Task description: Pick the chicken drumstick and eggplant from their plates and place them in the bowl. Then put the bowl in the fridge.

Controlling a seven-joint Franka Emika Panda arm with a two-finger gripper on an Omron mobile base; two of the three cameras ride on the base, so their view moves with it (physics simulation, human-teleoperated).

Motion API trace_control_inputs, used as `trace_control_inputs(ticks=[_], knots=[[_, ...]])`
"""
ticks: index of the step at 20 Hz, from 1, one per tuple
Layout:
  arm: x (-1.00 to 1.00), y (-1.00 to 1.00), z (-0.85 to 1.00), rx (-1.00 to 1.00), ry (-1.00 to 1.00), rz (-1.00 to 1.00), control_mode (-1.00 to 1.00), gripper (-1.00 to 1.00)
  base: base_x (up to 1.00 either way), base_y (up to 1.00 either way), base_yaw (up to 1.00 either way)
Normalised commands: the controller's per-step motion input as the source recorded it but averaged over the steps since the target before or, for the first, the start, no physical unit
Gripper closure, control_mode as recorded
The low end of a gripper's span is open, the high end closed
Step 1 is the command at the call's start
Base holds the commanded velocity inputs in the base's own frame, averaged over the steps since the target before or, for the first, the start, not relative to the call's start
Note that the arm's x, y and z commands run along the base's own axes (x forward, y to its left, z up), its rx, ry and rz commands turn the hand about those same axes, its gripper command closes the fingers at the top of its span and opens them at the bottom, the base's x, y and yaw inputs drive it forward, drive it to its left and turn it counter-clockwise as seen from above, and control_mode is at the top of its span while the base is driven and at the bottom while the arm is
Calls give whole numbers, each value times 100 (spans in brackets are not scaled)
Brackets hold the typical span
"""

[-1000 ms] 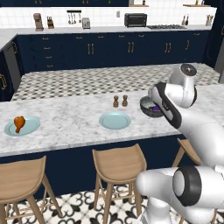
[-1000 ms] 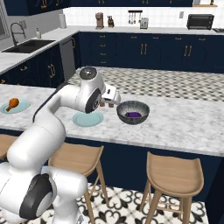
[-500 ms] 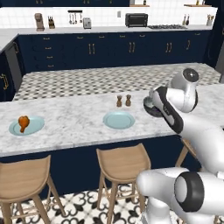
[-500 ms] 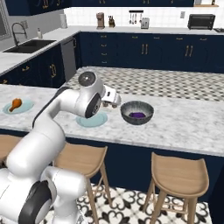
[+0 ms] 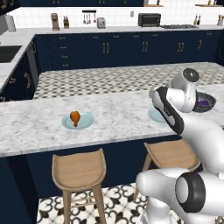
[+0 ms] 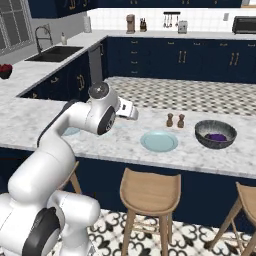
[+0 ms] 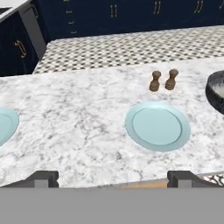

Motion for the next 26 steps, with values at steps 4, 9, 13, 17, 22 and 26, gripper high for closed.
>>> trace_control_inputs(ticks=[4, 9, 13, 17, 22, 26], knots=[[0, 0, 0, 0, 0, 0, 100, -100, -1, 100, -4], [0, 0, 0, 0, 0, 0, 100, -100, 0, 100, -7], [9, 18, 0, -1, 0, -2, -100, -100, 5, 73, -5], [79, 35, -9, -4, 0, -13, -100, -100, 0, 0, 0], [95, -2, -49, 1, 17, -7, -100, -100, 0, 0, 0], [94, 0, -69, 10, 47, 1, -100, -100, 0, 0, 0]])
